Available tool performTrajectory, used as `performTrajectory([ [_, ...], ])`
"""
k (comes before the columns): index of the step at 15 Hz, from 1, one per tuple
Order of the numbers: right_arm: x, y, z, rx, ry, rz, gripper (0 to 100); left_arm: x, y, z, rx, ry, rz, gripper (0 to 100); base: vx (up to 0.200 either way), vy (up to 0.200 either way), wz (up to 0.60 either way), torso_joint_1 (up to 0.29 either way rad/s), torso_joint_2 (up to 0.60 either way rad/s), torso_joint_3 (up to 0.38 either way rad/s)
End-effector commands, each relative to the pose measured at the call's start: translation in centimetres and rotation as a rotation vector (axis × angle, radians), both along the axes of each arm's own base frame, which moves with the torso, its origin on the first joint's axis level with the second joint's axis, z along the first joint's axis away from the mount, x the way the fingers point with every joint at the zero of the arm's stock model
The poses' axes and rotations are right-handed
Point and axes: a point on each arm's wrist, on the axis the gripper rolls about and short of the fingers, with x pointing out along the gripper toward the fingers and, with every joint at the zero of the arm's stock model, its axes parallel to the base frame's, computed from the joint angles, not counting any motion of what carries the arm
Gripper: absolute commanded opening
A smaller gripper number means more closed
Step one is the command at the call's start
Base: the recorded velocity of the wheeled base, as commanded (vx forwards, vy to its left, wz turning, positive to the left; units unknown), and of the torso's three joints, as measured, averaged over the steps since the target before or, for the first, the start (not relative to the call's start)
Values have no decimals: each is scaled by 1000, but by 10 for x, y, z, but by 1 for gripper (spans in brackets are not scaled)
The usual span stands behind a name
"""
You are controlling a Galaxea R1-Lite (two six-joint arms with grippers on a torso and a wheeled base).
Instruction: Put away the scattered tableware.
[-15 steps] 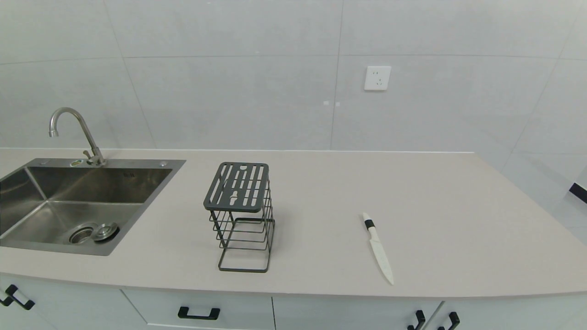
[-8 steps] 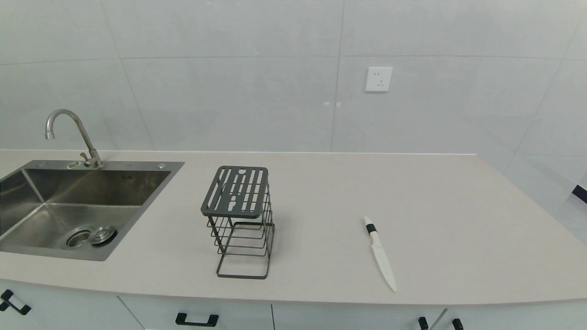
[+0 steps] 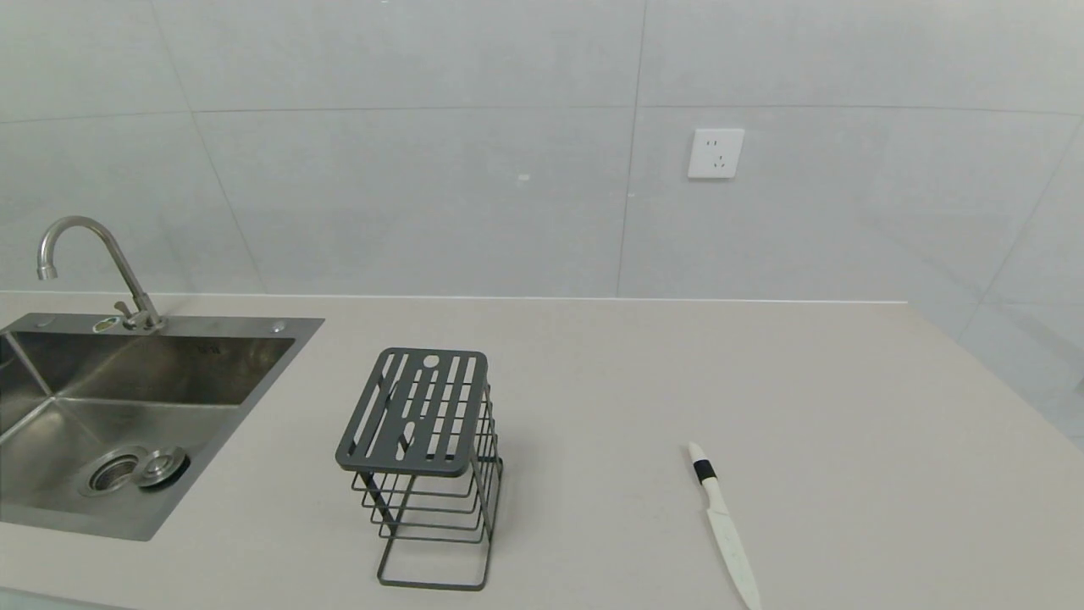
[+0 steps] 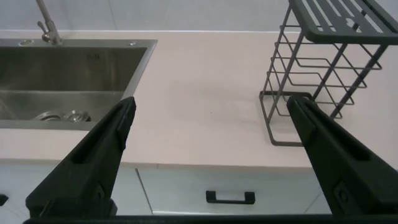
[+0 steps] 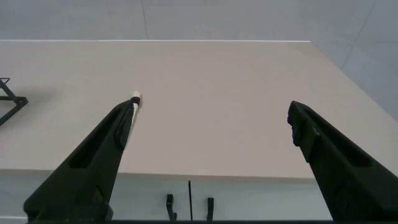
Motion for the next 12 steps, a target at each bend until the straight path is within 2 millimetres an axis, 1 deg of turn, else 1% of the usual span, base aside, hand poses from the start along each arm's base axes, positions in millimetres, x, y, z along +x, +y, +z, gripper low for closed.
performTrajectory([
  [1, 0, 0, 0, 0, 1, 1, 100, 0, 0, 0, -7, 0, -1, 100, 0, 0, 0, 207, -51, 129],
  [3, 0, 0, 0, -2, 0, 1, 100, 0, 0, 0, -4, 0, -2, 100, 0, 0, 0, 81, -22, 61],
  [12, 0, 0, 0, 21, 0, -1, 100, 0, 0, 0, -5, -3, -4, 100, 0, 0, 0, 0, 0, 0],
])
